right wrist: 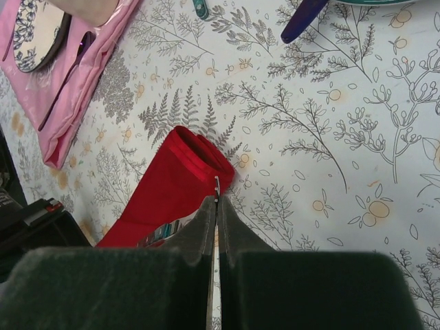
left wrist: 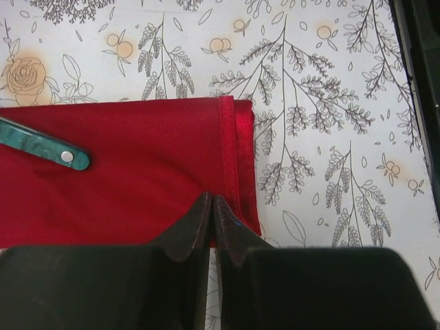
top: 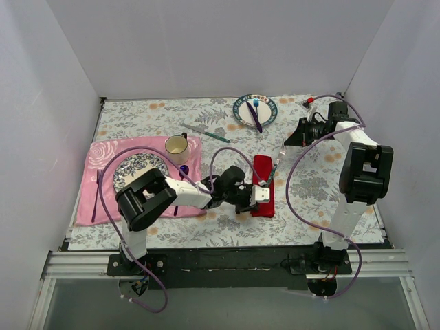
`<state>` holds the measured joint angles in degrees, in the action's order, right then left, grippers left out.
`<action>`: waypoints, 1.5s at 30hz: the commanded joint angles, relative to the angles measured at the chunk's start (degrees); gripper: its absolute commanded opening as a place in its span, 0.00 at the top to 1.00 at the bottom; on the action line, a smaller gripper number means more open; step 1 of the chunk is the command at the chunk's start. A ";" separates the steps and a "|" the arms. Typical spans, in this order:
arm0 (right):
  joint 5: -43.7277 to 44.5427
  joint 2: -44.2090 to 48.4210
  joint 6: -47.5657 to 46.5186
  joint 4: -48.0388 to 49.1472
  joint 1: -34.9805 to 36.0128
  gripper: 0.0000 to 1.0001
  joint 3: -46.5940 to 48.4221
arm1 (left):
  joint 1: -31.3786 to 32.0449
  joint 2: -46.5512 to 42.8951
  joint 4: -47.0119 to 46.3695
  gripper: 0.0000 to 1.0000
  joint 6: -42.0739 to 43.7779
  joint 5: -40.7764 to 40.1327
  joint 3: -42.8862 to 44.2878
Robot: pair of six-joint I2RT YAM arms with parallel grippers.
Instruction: Fold the napkin into a case and place the utensils inside
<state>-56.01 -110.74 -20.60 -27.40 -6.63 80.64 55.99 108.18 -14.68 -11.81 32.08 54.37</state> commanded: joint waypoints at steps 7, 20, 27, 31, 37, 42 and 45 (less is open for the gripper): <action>-7.44 5.70 0.70 -4.69 0.22 0.99 -0.84 | -3.69 -6.14 7.20 0.96 7.50 3.60 -4.18; -7.54 -3.77 9.70 7.79 0.22 0.99 8.47 | -4.22 -8.25 9.84 0.96 13.38 5.98 -5.50; -4.46 -7.47 4.87 6.83 1.10 0.99 7.70 | -4.66 -8.42 11.16 0.97 13.66 6.77 -5.50; -4.63 -7.83 -0.56 3.06 1.10 0.99 6.72 | -4.92 -8.60 12.21 0.97 14.71 7.21 -5.68; -6.65 -6.60 -9.18 -5.55 1.18 0.99 6.54 | -5.36 -9.48 13.62 0.97 17.26 8.88 -6.64; -8.06 -7.03 -8.76 -6.35 1.18 0.99 7.16 | -5.45 -9.04 14.15 0.97 17.79 9.50 -6.12; -8.85 -7.12 -8.15 -5.83 1.18 0.99 5.58 | -5.45 -8.43 14.33 0.97 17.26 9.50 -5.41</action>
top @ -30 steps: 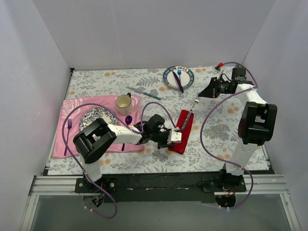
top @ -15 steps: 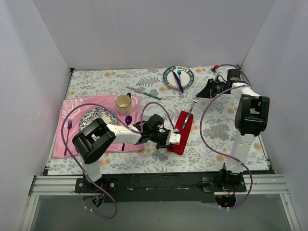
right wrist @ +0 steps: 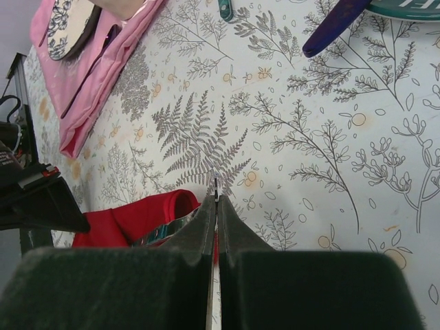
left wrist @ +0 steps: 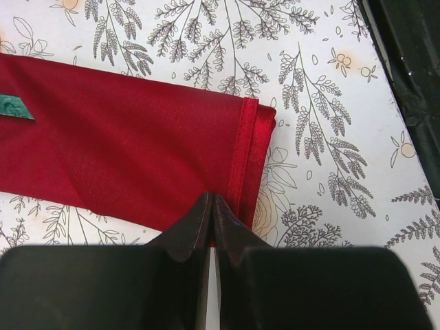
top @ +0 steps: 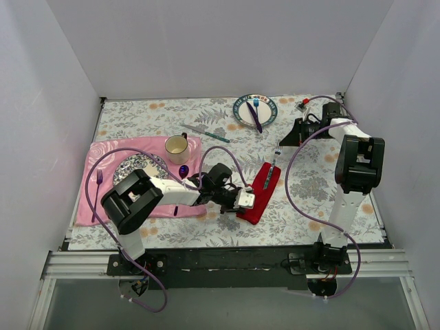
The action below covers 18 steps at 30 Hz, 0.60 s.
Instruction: Fold the napkin into a case and place the utensils inside
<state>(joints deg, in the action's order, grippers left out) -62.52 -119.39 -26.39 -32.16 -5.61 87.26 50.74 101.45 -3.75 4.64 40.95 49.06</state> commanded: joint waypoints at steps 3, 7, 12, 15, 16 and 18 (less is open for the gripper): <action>-2.08 2.32 -1.74 -0.36 0.16 0.99 -3.76 | -0.20 -1.34 3.40 0.97 0.19 0.36 0.16; -1.38 5.74 1.33 4.64 -0.11 0.99 -8.33 | -0.20 -1.08 3.40 0.97 -1.39 0.01 0.34; -0.32 9.88 4.07 9.83 -0.81 0.99 -13.43 | -0.29 -0.73 3.05 0.98 -2.88 -0.52 0.42; -0.15 10.58 4.07 10.28 -1.07 0.99 -14.93 | -0.47 -0.11 2.96 0.98 -4.21 -1.57 1.04; -0.14 11.19 4.16 10.45 -1.25 0.99 -15.63 | -0.47 0.06 2.96 0.98 -5.86 -1.57 1.21; 0.47 11.81 4.24 11.06 -1.34 0.99 -16.42 | -0.47 0.07 2.70 0.98 -6.93 -1.84 1.13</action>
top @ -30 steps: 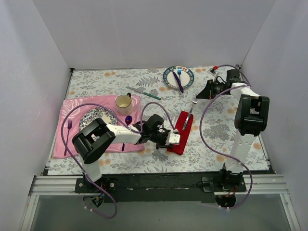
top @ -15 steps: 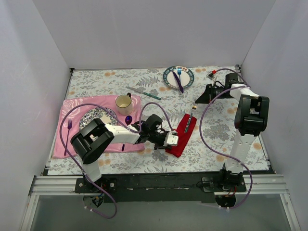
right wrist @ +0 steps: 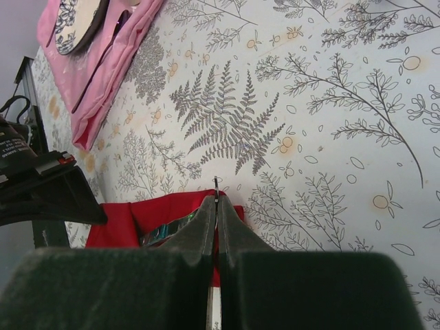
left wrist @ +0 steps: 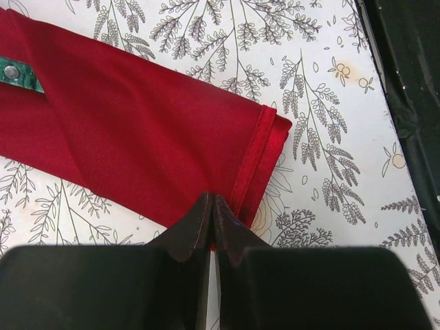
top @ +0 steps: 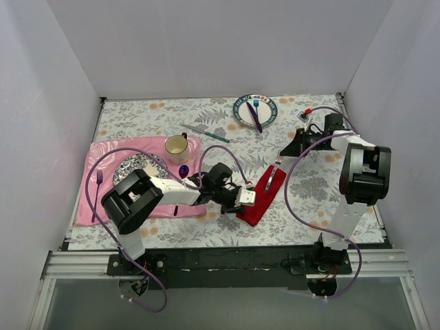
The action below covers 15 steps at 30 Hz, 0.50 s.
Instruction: Fold the napkin into a case and place the utensils inside
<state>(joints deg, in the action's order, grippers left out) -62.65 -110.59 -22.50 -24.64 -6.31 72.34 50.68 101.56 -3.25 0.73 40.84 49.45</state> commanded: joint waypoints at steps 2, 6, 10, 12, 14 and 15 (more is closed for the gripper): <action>0.86 3.97 0.27 3.90 -0.90 0.99 -2.89 | -0.49 0.04 2.10 0.98 -4.06 -2.08 0.82; 1.13 4.15 -0.52 3.20 -1.25 0.99 -4.48 | -0.58 0.22 1.58 0.98 -5.82 -2.26 0.47; 1.92 2.58 -0.79 1.89 -1.52 0.89 -4.84 | -0.75 0.31 1.05 0.98 -6.71 -2.26 0.12; 2.27 1.78 -2.01 0.04 -2.04 0.85 -4.05 | -0.84 0.31 0.96 0.98 -6.88 -2.34 0.03; 2.71 1.60 -2.90 -0.58 -2.57 0.85 -4.31 | -0.93 0.48 0.96 0.98 -7.06 -2.43 0.03; 2.71 1.69 -3.07 -0.67 -3.18 0.86 -4.66 | -1.02 0.57 1.05 0.98 -7.15 -2.52 0.12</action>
<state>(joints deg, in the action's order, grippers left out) -60.40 -108.62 -22.90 -23.49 -8.08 67.59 50.28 101.69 -3.77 -5.48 39.92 49.58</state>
